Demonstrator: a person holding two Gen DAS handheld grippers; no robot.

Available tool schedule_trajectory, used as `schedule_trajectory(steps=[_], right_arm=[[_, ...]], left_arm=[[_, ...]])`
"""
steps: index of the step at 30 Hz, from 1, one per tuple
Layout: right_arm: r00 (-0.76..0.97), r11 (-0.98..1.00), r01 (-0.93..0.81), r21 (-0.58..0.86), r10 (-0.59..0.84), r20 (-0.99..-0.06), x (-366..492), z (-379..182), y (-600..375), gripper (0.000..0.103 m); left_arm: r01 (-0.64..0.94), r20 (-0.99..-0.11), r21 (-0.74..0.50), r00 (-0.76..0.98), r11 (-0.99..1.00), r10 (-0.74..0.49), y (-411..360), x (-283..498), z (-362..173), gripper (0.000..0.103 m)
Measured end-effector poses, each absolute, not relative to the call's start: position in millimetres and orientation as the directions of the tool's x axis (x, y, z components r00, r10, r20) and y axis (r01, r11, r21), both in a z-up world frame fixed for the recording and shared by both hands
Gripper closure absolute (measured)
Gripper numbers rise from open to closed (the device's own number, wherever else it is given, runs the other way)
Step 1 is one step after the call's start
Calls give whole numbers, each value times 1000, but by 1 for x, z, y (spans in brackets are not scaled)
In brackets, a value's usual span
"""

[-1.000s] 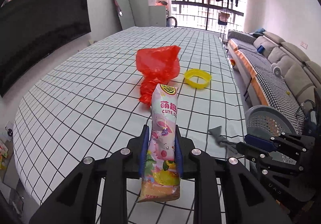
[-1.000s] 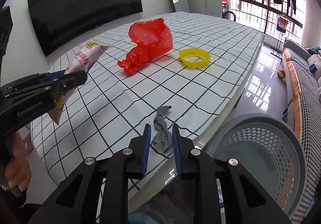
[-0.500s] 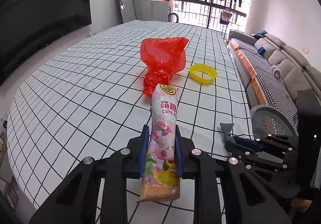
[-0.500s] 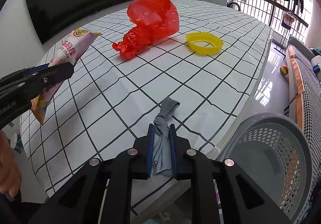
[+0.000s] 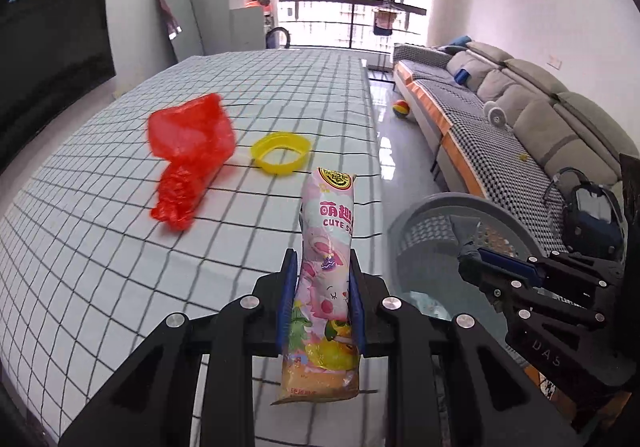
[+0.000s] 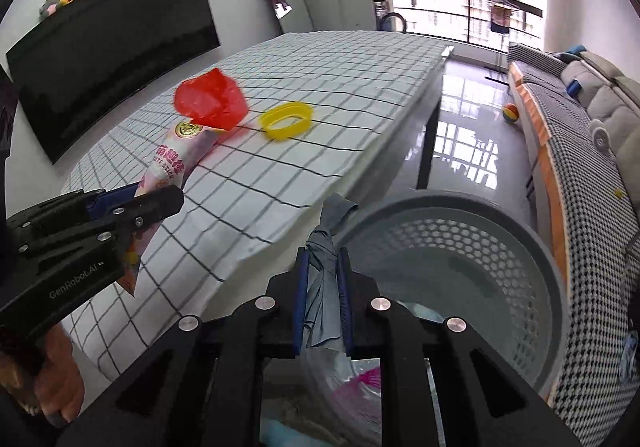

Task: Collect trash
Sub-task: 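Carry the snack packet and grey cloth over the basket and open both tools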

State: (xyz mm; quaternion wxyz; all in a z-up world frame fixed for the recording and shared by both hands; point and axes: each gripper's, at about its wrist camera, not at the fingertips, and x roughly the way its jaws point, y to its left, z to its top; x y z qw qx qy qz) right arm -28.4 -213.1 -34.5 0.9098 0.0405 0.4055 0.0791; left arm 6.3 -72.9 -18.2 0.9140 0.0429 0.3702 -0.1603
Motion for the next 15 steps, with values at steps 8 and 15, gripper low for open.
schedule_trajectory(steps=[8, 15], right_arm=[[646, 983, 84, 163, 71, -760, -59, -60, -294, 89], [621, 977, 120, 177, 66, -781, -61, -81, -315, 89]], left_arm=[[465, -732, -52, 584, 884, -350, -157, 3, -40, 77], [473, -779, -59, 529, 879, -337, -187, 14, -63, 77]])
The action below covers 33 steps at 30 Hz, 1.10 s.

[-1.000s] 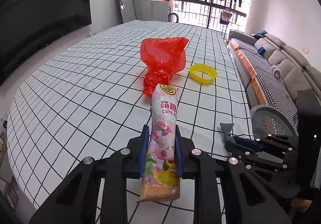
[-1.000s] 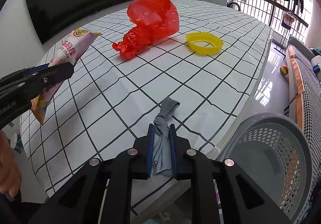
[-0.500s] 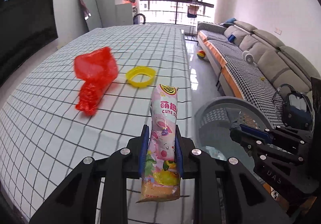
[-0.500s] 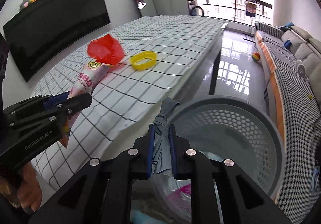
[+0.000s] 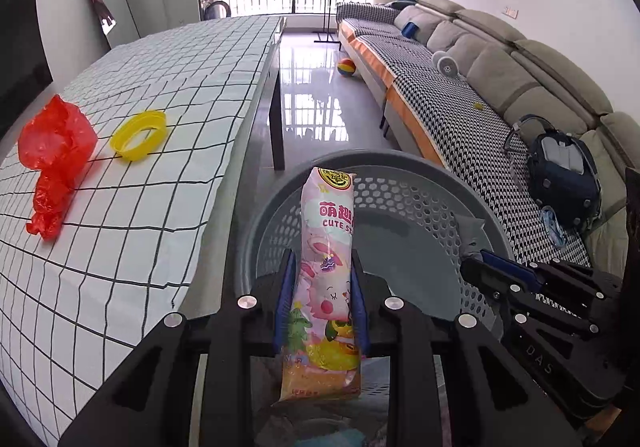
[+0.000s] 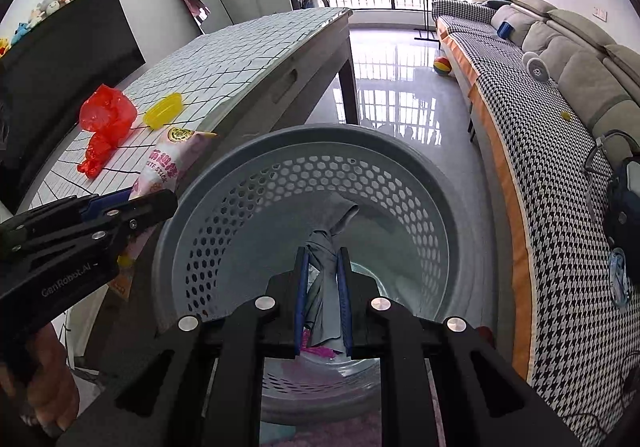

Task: Collect trash
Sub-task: 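Carry the snack packet and grey cloth over the basket and open both tools, then move both open tools back over the table toward the red bag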

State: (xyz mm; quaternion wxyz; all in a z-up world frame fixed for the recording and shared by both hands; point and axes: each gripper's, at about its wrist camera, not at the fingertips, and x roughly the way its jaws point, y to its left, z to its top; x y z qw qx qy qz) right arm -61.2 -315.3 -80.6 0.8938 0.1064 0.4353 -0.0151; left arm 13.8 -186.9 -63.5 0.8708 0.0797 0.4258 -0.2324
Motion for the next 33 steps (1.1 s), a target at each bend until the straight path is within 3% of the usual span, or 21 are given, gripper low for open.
schedule_trajectory(steps=[4, 8, 9, 10, 12, 23, 28, 33], right_arm=[[612, 974, 122, 190, 77, -787, -54, -85, -321, 89], [613, 975, 120, 187, 75, -787, -51, -88, -321, 87], [615, 976, 118, 184, 74, -785, -51, -88, -320, 82], [620, 976, 118, 185, 73, -781, -51, -88, -320, 72], [630, 974, 123, 188, 70, -773, -51, -88, -322, 61], [633, 968, 145, 206, 69, -771, -54, -88, -330, 59], [639, 965, 156, 212, 64, -766, -59, -87, -334, 54], [648, 962, 167, 215, 57, -760, -64, -84, -337, 44]], left_arm=[[465, -785, -46, 531, 884, -320, -191, 17, -67, 69], [470, -785, -31, 534, 882, -313, -195, 17, -69, 68], [471, -787, -29, 533, 882, -311, -195, 18, -69, 65], [470, -789, -27, 532, 882, -308, -196, 18, -70, 55], [464, -786, -21, 539, 886, -301, -194, 18, -70, 39], [472, -785, -12, 542, 882, -300, -197, 15, -69, 32], [464, -773, 2, 562, 886, -293, -196, 11, -66, 14], [445, -762, 18, 586, 895, -276, -192, 9, -60, 7]])
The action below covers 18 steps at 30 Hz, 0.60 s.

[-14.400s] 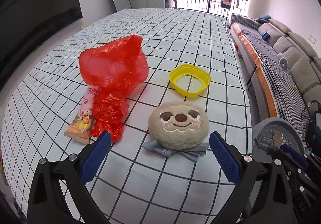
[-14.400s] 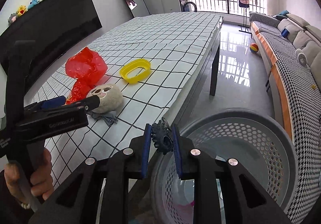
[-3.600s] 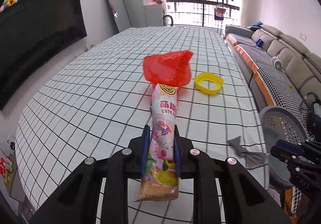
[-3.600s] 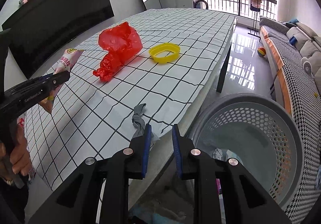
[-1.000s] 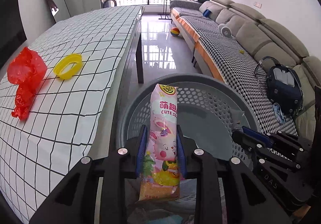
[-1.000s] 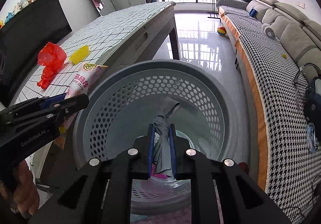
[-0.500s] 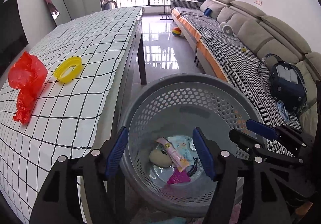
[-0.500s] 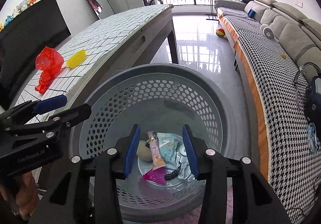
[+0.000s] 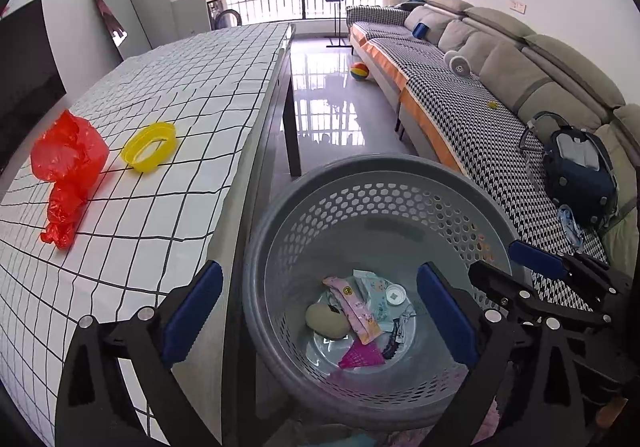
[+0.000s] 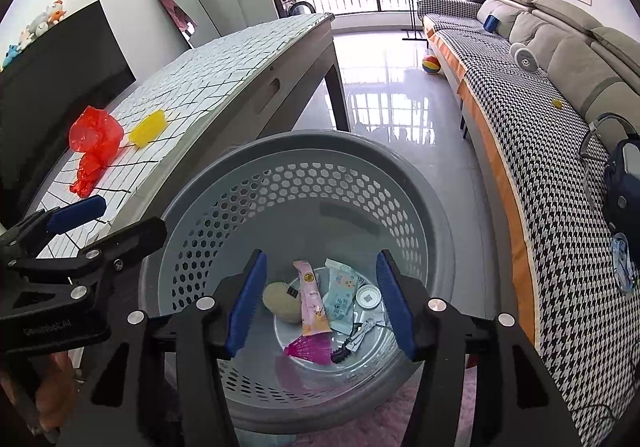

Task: Collect trash
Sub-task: 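Move both open tools back over the table toward the red bag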

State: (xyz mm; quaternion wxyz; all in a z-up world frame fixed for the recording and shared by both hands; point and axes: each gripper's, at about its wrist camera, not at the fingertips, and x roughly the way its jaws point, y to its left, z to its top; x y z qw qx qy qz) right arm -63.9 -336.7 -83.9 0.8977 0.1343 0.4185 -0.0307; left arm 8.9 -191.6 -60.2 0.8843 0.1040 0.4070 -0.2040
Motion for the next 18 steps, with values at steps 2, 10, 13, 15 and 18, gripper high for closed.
schedule_trajectory(steps=[2, 10, 13, 15, 18], right_arm=[[654, 961, 170, 217, 55, -755, -66, -82, -336, 40], [664, 964, 166, 209, 48, -746, -72, -76, -330, 35], [665, 965, 159, 207, 50, -745, -70, -74, -325, 34], [667, 967, 150, 206, 55, -743, -68, -72, -319, 34], [670, 971, 130, 203, 65, -740, -62, -68, -309, 34]], left_arm=[[436, -759, 21, 593, 899, -270, -189, 8, -58, 6], [388, -766, 23, 599, 921, -233, -172, 6, -53, 6], [366, -754, 31, 619, 930, -219, -161, 4, -48, 6], [350, -742, 39, 637, 936, -207, -153, 2, -44, 6], [326, -727, 47, 659, 944, -192, -140, 1, -36, 6]])
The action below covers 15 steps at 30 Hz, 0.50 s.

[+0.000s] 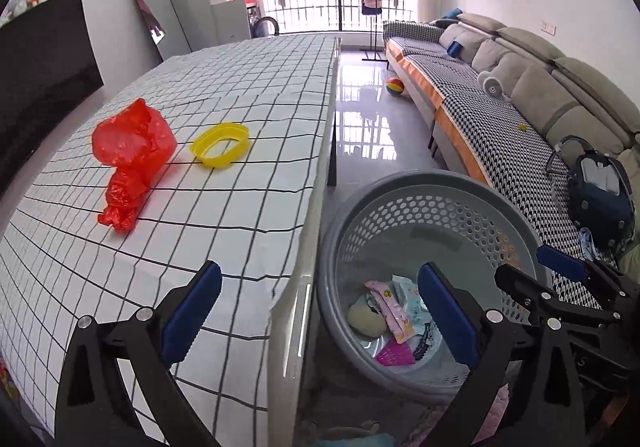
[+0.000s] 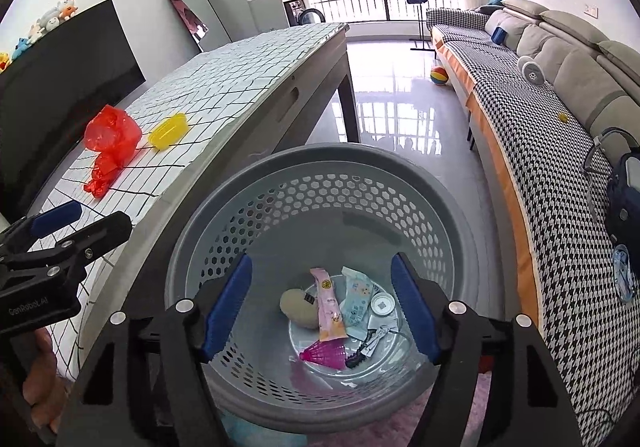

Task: Collect trash
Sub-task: 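Move both open tools back over the table toward the red bag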

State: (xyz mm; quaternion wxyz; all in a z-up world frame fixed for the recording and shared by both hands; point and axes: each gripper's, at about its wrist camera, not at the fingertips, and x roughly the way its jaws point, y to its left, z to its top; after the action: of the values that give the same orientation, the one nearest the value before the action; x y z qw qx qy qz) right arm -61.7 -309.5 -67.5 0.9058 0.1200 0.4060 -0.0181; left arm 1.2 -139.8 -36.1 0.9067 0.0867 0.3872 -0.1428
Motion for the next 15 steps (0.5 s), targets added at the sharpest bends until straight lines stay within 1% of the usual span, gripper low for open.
schedule_trajectory(steps=[9, 15], right_arm=[[701, 978, 56, 199, 103, -706, -38, -39, -279, 32], [705, 983, -6, 182, 133, -696, -17, -25, -252, 32]], left_arm=[[190, -691, 29, 713, 981, -117, -78, 20, -9, 6], [74, -678, 29, 734, 997, -34, -29, 48, -2, 6]])
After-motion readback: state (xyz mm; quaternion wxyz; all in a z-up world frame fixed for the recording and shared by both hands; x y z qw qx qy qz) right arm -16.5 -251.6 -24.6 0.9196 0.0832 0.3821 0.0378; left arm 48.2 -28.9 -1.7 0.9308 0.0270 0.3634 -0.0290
